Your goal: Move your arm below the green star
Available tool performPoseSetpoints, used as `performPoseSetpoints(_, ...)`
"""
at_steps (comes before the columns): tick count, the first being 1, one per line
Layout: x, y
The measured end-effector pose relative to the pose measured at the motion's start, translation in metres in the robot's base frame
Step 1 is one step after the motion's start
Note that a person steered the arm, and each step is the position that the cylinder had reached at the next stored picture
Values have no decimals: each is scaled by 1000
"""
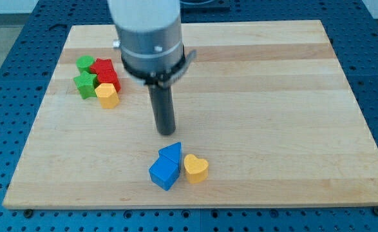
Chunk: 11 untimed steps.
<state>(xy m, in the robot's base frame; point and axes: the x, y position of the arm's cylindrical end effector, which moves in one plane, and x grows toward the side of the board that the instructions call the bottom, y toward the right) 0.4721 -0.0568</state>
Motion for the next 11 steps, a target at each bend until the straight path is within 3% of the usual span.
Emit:
performPoseSetpoints(1, -26, 0)
performPoseSetpoints(3, 17, -22)
performPoseSetpoints(4, 51, -73)
performPoseSetpoints(5, 53, -108)
performPoseSetpoints(8, -21, -131)
performPoseSetpoints(10, -13, -204)
performPoseSetpoints(11, -41, -207)
